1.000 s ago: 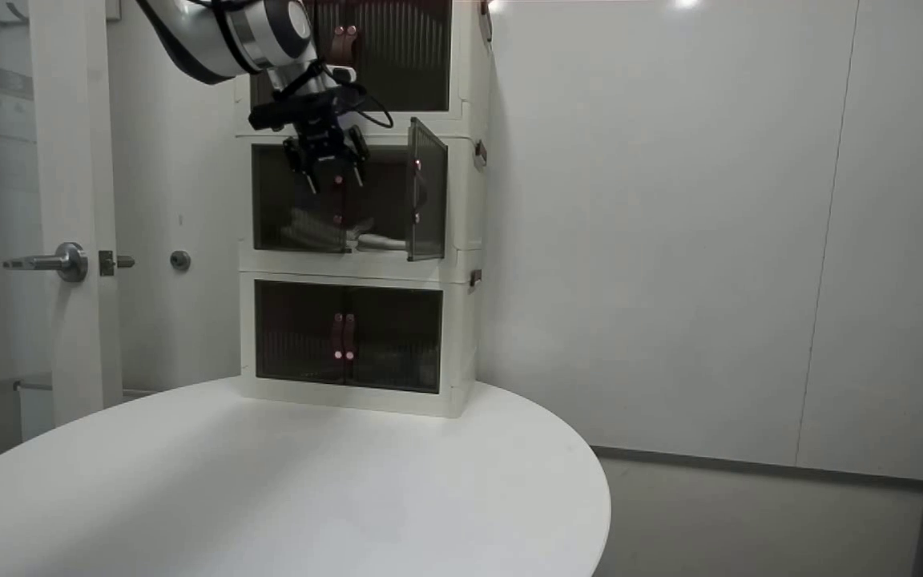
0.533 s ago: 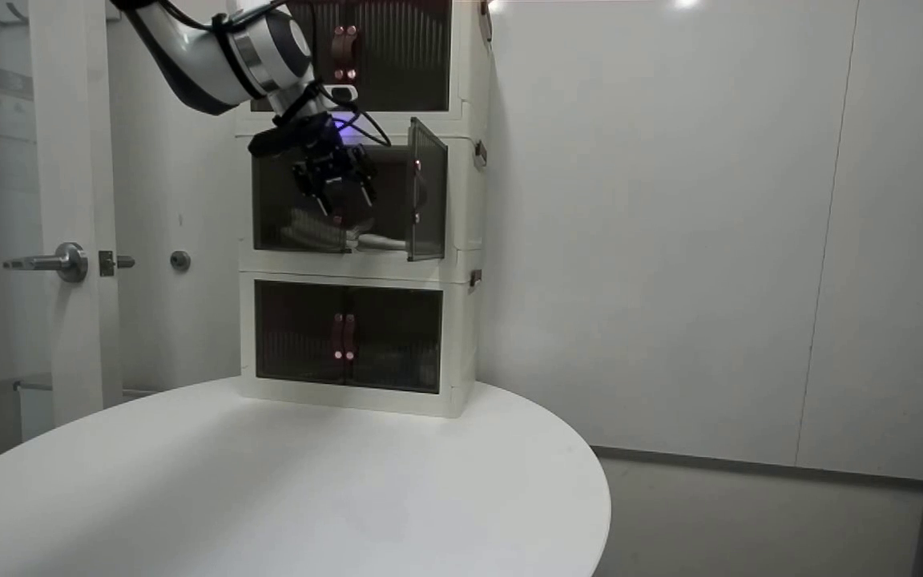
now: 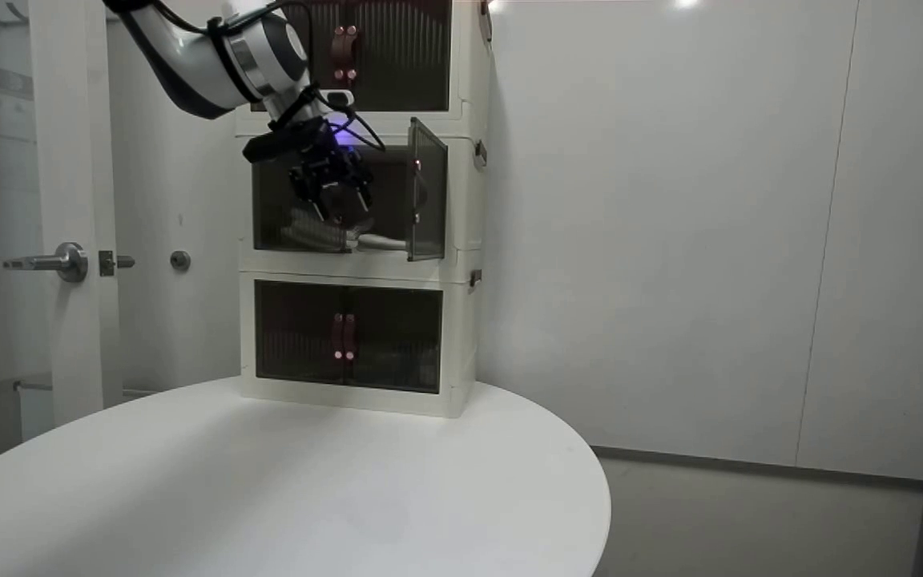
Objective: Close the left middle cabinet doors
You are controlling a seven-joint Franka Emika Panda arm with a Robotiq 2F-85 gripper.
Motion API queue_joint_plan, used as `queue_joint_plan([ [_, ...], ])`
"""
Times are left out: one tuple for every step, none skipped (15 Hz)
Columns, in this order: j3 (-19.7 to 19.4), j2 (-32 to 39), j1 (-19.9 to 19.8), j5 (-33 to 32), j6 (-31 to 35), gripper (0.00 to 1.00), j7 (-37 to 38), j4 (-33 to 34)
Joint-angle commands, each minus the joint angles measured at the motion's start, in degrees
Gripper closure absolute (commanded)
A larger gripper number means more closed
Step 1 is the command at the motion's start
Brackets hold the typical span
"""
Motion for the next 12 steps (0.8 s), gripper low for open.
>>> queue_joint_plan([
  [-0.36, 0.59, 0.2, -0.28, 0.5, 0.0, 0.26, 1.43],
  [-0.43, 0.89, 0.26, -0.41, 0.39, 0.0, 0.25, 2.05],
  [-0.51, 1.16, 0.32, -0.58, 0.32, 0.0, 0.23, 2.63],
  [-0.54, 1.41, 0.35, -0.67, 0.23, 0.0, 0.1, 3.16],
  [-0.59, 1.74, 0.39, -0.77, 0.1, 0.0, 0.05, 3.87],
  [-0.55, 1.96, 0.35, -0.71, 0.06, 0.0, -0.11, 4.38],
  [-0.41, 2.31, 0.24, -0.51, -0.02, 0.0, -0.42, 5.0],
  [-0.4, 2.62, 0.21, -0.47, -0.06, 0.0, -0.55, 5.51],
  [-0.27, 3.13, 0.1, -0.28, -0.24, 0.0, -0.89, 6.27],
  [-0.21, 3.66, 0.04, -0.12, -0.32, 0.0, -1.03, 6.98],
  [-0.49, 4.41, 0.2, -0.26, -0.43, 0.0, -0.55, 7.99],
  [-0.78, 5.32, 0.34, -0.34, -0.29, 0.0, 0.08, 8.9],
])
